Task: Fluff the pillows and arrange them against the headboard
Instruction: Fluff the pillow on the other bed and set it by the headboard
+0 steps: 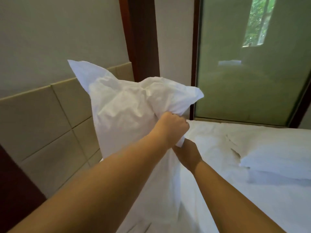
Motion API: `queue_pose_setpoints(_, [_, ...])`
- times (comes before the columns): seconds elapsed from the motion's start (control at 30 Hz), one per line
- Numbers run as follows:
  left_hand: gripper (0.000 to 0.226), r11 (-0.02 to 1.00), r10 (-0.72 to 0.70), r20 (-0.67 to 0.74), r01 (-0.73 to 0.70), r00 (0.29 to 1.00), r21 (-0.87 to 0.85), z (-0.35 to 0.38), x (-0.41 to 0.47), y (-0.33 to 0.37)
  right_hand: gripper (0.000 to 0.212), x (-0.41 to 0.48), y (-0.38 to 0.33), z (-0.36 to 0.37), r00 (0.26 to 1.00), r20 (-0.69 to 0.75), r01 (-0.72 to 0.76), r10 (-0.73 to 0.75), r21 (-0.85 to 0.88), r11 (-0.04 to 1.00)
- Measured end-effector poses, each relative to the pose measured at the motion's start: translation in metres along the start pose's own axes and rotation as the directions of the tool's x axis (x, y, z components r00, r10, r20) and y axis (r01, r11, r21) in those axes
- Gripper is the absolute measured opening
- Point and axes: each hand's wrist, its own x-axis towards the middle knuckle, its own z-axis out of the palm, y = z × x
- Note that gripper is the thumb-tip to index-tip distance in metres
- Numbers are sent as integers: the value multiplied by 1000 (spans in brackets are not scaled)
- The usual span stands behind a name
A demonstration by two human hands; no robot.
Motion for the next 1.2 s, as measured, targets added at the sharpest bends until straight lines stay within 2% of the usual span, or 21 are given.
queue_pose_setpoints(0.03, [17, 998, 38, 50, -35, 998, -45, 12, -1, 9, 21, 2, 2, -2, 996, 73, -57, 50, 92, 994])
queue_pose_setpoints(0.1, [22, 994, 2, 278, 28, 961, -102, 44, -8, 23, 16, 8, 5, -11, 975, 196, -138, 105, 164, 977])
queue_pose_setpoints(0.17, [25, 988, -45, 358, 96, 933, -125, 63, -17, 28, 59, 22, 6, -18, 959, 248, -156, 137, 57, 986])
queue_pose_setpoints(0.2, [24, 983, -74, 354, 127, 932, -130, 64, -19, 26, 65, 29, 2, -21, 967, 227, -119, 118, -10, 993])
queue_pose_setpoints(0.27, [24, 978, -86, 318, 141, 944, -156, 70, -16, 20, 44, 42, -24, -26, 981, 177, -94, 79, 79, 992])
queue_pose_setpoints(0.33, [24, 977, -41, 275, 96, 961, -191, 77, -10, 16, 22, 54, -61, -22, 995, 101, -29, 15, 145, 989])
queue_pose_setpoints(0.37, [23, 968, -37, 263, 100, 964, -230, 80, -8, 16, 27, 60, -79, -18, 996, 85, 13, -26, 148, 989])
queue_pose_setpoints(0.43, [28, 938, -17, 264, 107, 964, -330, 90, -11, 16, 58, 69, -112, -7, 986, 84, 142, -146, 49, 989])
queue_pose_setpoints(0.5, [35, 941, 75, 204, -1, 976, -339, 95, -22, 10, 80, 76, -128, 8, 968, 156, 232, -199, -243, 942])
queue_pose_setpoints(0.57, [37, 919, 117, 42, -93, 992, -384, 91, -42, -8, 79, 83, -130, 23, 960, 265, 223, -94, -512, 830])
queue_pose_setpoints(0.6, [42, 926, 153, -16, -150, 988, -345, 93, -52, -20, 76, 83, -128, 31, 953, 302, 205, -21, -592, 779])
queue_pose_setpoints(0.67, [54, 936, 247, -48, -251, 968, -247, 99, -74, -46, 68, 86, -121, 43, 951, 305, 163, 48, -630, 759])
queue_pose_setpoints(0.7, [57, 938, 255, -41, -258, 966, -231, 103, -83, -57, 65, 87, -119, 48, 952, 300, 154, 54, -626, 764])
queue_pose_setpoints(0.8, [56, 938, 283, -66, -291, 957, -188, 104, -95, -78, 50, 89, -122, 52, 939, 337, 176, 61, -629, 757])
queue_pose_setpoints(0.87, [55, 944, 290, -145, -308, 946, -121, 107, -90, -87, 39, 94, -124, 53, 931, 356, 192, 78, -661, 726])
queue_pose_setpoints(0.93, [54, 966, 212, -155, -231, 965, -116, 108, -82, -100, 36, 103, -124, 52, 917, 389, 229, 92, -698, 678])
queue_pose_setpoints(1.0, [56, 986, 95, -135, -112, 986, -123, 107, -73, -118, 35, 110, -124, 44, 896, 431, 247, 107, -684, 686])
queue_pose_setpoints(1.07, [58, 996, -22, 3, 22, 1000, -88, 106, -67, -137, 36, 116, -125, 33, 887, 451, 268, 99, -677, 686])
queue_pose_setpoints(1.13, [63, 983, -167, 190, 177, 968, -40, 110, -61, -152, 39, 122, -125, 25, 883, 463, 295, 81, -680, 671])
queue_pose_setpoints(1.2, [71, 941, -329, 318, 335, 889, 37, 117, -55, -163, 38, 128, -123, 25, 874, 483, 337, 56, -684, 647])
